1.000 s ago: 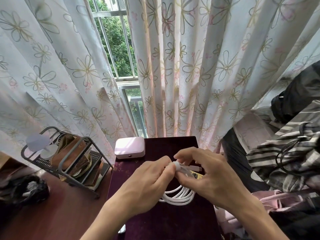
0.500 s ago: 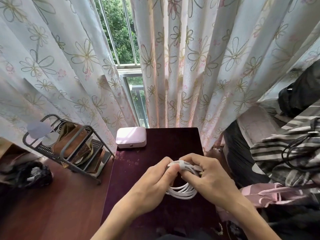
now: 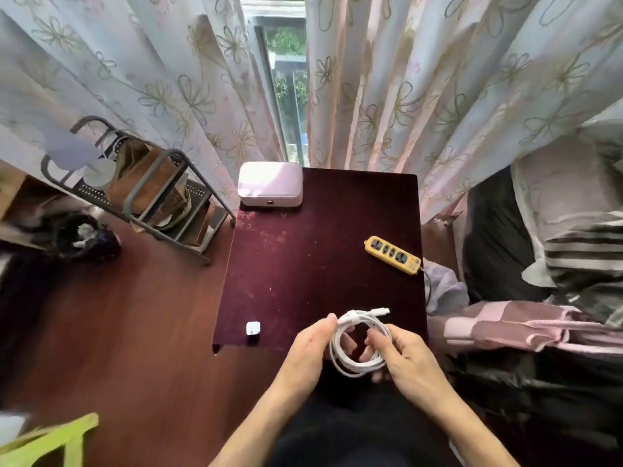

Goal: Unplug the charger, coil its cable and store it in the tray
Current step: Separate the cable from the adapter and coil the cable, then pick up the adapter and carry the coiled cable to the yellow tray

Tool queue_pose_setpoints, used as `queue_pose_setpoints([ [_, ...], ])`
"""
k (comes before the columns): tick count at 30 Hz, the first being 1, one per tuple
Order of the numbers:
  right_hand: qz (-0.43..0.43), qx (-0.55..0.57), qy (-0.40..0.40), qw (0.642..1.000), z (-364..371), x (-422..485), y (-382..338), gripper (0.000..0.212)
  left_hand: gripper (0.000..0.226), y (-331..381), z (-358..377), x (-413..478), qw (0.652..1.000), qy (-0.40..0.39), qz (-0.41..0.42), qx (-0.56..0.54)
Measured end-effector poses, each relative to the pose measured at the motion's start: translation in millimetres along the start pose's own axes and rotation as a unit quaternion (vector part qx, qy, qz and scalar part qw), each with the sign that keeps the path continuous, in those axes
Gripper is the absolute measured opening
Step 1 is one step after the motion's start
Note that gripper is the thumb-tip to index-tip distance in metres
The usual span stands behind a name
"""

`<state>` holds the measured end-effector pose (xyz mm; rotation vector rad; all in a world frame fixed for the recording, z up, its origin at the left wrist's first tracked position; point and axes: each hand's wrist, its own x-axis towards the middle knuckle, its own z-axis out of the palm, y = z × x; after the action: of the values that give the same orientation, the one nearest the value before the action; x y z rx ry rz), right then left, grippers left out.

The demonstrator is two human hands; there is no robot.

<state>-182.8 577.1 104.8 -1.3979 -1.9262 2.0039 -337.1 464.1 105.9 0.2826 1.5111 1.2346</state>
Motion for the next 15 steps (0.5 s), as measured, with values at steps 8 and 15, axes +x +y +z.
queue_pose_setpoints([
  [8, 0.121, 0.015, 0.028, 0.992, 35, 33, 105, 0.034, 0.009, -135, -113, 55, 0.922, 0.297, -0.176, 0.172],
  [15, 0.194, 0.03, 0.085, 0.977, 36, 33, 178, 0.033, 0.068, -206, -187, 134, 0.839, 0.356, -0.246, 0.329],
])
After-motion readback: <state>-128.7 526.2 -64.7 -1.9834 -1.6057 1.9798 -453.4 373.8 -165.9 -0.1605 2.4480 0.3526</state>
